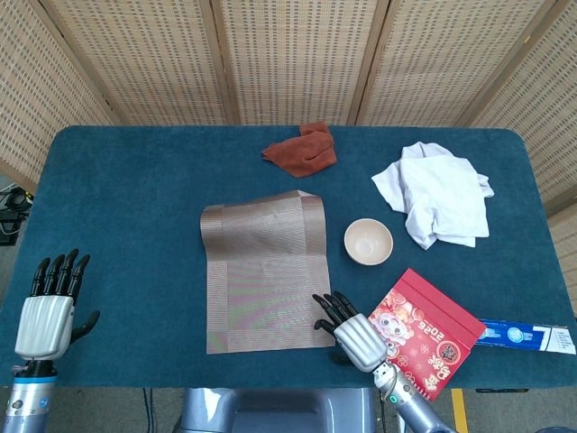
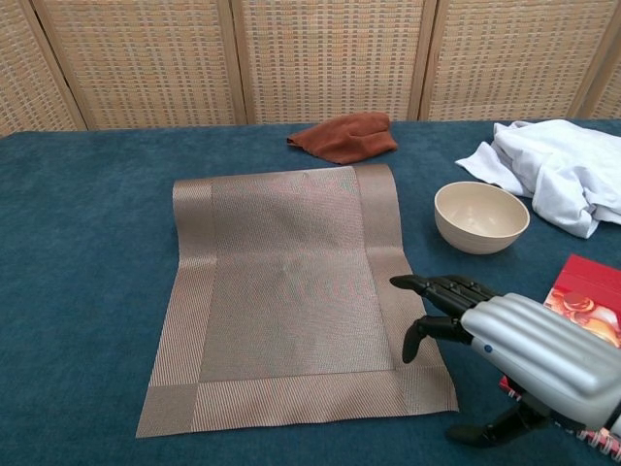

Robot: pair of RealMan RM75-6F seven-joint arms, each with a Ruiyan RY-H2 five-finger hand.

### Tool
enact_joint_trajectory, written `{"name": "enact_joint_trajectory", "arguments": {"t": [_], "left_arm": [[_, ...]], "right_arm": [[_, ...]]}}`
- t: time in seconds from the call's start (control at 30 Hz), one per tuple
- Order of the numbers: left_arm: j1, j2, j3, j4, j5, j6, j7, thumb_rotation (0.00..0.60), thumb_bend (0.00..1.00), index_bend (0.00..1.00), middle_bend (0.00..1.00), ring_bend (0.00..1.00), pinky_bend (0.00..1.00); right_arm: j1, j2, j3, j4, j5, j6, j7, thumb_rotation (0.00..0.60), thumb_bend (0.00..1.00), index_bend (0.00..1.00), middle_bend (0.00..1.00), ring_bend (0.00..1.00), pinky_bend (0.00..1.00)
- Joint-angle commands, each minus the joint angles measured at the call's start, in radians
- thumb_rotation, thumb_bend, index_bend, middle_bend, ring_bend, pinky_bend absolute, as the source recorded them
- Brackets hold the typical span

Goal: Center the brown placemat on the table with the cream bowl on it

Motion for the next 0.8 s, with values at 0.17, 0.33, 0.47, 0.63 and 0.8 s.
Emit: {"name": "enact_joint_trajectory", "arguments": {"t": [0.17,0.33,0.47,0.63,0.8], "left_arm": [[0.002,0.001,-0.007,0.001,0.0,-0.004,-0.001,0.6,0.2,0.0,0.0,0.0,0.0],[0.005,0.002,-0.009,-0.002,0.001,-0.008,-0.001,0.6,0.2,0.0,0.0,0.0,0.0],[0.006,0.0,-0.011,-0.001,0.001,-0.012,0.0,0.6,0.2,0.0,0.0,0.0,0.0],[0.008,0.0,-0.014,-0.001,0.002,-0.015,0.0,0.6,0.2,0.0,0.0,0.0,0.0],[0.011,0.001,-0.016,-0.003,0.006,-0.015,-0.004,0.6,0.2,0.0,0.0,0.0,0.0]], "right_arm": [[0.003,-0.015,0.004,0.025,0.014,0.009,-0.01,0.6,0.32,0.42,0.06,0.0,0.0],[0.006,-0.032,0.01,0.044,0.031,0.008,-0.009,0.6,0.32,0.42,0.07,0.0,0.0],[0.009,-0.045,0.011,0.058,0.038,0.012,-0.004,0.6,0.34,0.43,0.08,0.0,0.0],[0.01,-0.062,0.005,0.073,0.038,0.021,0.005,0.6,0.43,0.45,0.09,0.0,0.0],[0.012,-0.083,0.003,0.089,0.042,0.029,0.016,0.6,0.45,0.45,0.09,0.0,0.0]]}}
